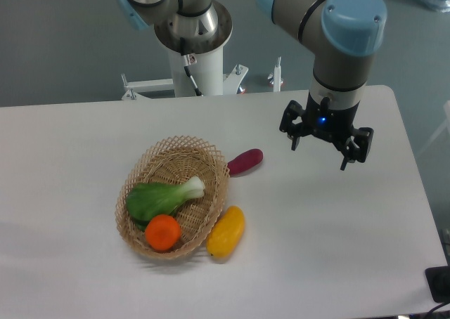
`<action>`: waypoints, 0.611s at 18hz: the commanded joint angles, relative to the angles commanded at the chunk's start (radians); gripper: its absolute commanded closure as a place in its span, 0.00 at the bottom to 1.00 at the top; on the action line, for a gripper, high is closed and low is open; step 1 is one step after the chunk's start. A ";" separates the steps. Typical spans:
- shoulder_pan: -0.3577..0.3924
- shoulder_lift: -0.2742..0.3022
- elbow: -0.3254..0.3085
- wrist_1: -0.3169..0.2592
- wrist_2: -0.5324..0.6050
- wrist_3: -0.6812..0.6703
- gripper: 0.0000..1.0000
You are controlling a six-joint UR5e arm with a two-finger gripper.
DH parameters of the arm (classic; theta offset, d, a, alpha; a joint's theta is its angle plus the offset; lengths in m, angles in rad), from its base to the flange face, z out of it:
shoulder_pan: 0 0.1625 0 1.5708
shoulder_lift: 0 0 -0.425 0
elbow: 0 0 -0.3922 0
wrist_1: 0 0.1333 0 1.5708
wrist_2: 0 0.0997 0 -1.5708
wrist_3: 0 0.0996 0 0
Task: Pick up the orange from the basket
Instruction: 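Move the open gripper over the wicker basket toward the orange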
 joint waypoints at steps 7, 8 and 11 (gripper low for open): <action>-0.017 0.006 -0.037 0.003 -0.008 -0.130 0.00; -0.029 0.008 -0.047 0.005 -0.008 -0.181 0.00; -0.095 -0.001 -0.057 0.006 -0.005 -0.332 0.00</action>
